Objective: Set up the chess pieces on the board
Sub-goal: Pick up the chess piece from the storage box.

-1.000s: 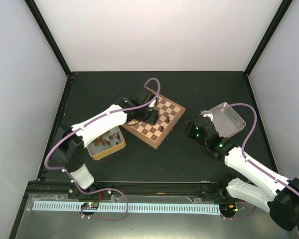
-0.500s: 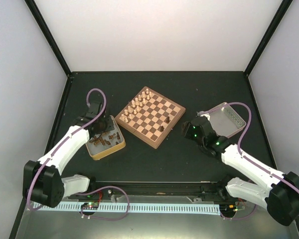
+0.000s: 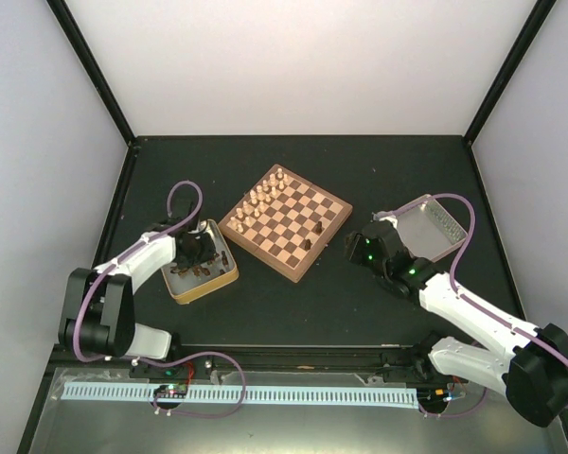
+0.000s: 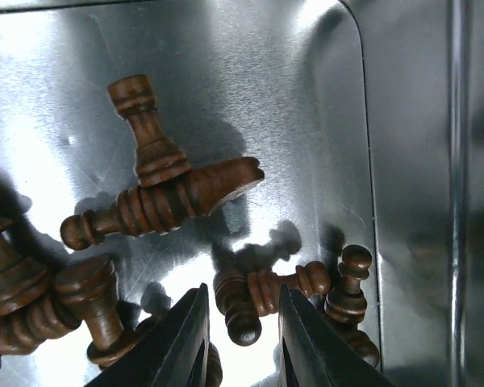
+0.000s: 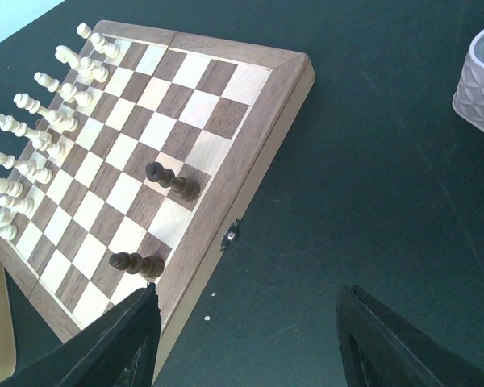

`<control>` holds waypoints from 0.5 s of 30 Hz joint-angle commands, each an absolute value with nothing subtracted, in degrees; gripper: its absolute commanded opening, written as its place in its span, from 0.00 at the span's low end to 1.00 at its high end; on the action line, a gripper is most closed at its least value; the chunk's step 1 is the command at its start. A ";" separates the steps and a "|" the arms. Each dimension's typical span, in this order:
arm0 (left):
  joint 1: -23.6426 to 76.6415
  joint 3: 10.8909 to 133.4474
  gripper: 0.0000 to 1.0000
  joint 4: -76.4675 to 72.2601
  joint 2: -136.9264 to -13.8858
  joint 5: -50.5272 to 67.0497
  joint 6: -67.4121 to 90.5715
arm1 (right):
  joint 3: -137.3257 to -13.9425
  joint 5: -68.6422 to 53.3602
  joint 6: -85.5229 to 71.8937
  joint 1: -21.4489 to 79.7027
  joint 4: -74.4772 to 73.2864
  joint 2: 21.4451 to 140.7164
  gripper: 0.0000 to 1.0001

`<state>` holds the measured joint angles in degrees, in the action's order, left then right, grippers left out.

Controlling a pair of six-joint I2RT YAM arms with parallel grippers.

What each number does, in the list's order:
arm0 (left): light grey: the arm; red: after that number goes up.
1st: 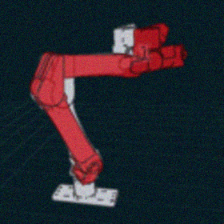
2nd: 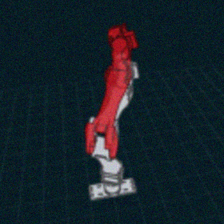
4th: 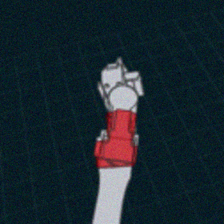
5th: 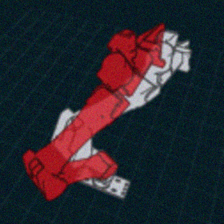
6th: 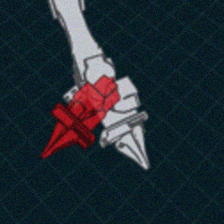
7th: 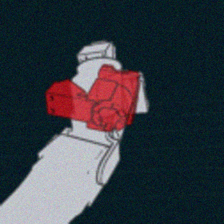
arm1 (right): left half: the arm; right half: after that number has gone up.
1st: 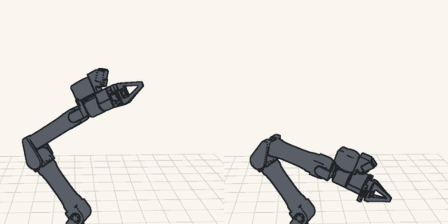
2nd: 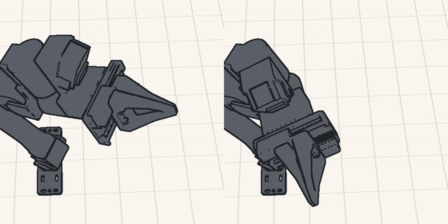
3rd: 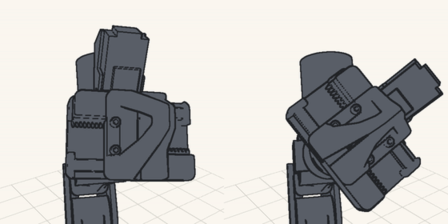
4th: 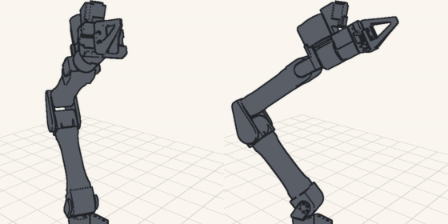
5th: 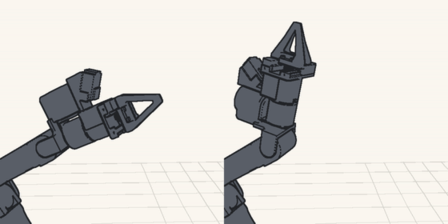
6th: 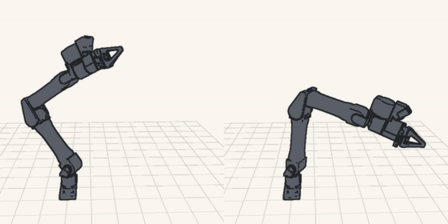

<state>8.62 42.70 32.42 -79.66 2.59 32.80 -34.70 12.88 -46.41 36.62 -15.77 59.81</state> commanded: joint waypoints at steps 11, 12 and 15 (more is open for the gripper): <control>7.95 43.66 0.11 30.34 -82.73 3.82 32.84 | -36.65 13.45 -45.84 36.47 -15.10 59.57 0.59; 7.92 43.76 0.09 30.32 -82.59 3.63 32.75 | -36.65 13.51 -45.87 36.44 -15.11 59.58 0.59; 7.92 44.09 0.06 31.05 -81.55 1.77 32.38 | -36.65 13.43 -45.96 36.43 -15.21 59.42 0.59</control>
